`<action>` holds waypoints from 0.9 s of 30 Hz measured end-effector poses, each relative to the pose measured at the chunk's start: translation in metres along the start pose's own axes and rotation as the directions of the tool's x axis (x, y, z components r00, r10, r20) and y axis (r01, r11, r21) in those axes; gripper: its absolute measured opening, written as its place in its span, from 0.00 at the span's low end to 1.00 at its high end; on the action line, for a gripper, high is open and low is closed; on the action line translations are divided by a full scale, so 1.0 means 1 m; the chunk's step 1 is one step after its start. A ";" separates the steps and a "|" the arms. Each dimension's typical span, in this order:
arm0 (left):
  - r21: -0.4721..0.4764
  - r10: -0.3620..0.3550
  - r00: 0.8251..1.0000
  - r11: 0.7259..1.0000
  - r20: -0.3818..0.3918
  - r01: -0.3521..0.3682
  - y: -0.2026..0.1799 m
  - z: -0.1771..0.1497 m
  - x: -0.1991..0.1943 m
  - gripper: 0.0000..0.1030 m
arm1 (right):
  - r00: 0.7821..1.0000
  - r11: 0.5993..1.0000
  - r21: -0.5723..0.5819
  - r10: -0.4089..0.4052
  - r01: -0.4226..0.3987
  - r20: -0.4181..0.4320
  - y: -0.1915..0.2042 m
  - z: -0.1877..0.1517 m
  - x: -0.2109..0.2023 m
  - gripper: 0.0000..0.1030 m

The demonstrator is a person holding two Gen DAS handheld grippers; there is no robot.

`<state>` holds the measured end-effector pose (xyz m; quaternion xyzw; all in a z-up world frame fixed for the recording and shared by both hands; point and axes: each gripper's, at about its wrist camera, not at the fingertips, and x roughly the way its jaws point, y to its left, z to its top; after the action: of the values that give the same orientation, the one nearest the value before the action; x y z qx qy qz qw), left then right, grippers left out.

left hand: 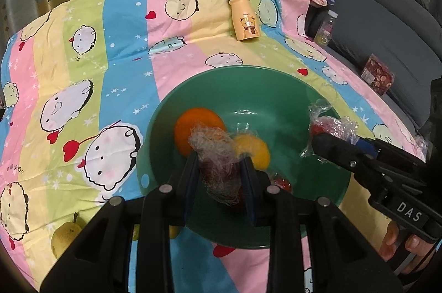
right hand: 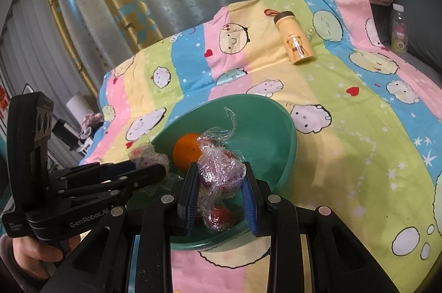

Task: Organize fruits
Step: 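Lower both wrapped fruits into the basin and open both grippers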

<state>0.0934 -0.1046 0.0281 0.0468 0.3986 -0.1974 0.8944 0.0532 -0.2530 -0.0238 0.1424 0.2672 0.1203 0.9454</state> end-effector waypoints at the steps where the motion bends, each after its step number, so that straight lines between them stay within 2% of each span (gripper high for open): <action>1: 0.001 0.001 1.000 1.000 -0.001 -0.001 0.000 0.000 0.000 0.29 | 1.000 1.000 -0.001 -0.002 0.002 0.000 0.000 0.000 0.000 0.30; 13: 0.002 0.017 1.000 1.000 -0.001 -0.017 0.000 0.001 0.003 0.29 | 1.000 1.000 0.015 -0.013 0.013 0.001 -0.001 0.000 -0.001 0.30; 18: -0.001 0.027 1.000 1.000 0.010 -0.027 0.002 0.001 0.001 0.39 | 1.000 1.000 0.017 -0.018 0.018 0.005 0.000 0.001 -0.002 0.31; 22: -0.004 0.031 0.999 1.000 0.019 -0.031 0.002 0.001 -0.002 0.46 | 0.999 0.999 0.022 -0.028 0.027 0.017 -0.001 0.000 -0.003 0.44; 27: -0.015 0.029 0.998 0.999 0.046 -0.029 0.004 0.002 -0.012 0.56 | 0.997 0.998 0.054 -0.025 0.022 0.069 -0.006 0.002 -0.015 0.52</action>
<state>0.0896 -0.0975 0.0381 0.0415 0.3784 -0.1826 0.9065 0.0432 -0.2637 -0.0173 0.1682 0.2389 0.0970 0.9514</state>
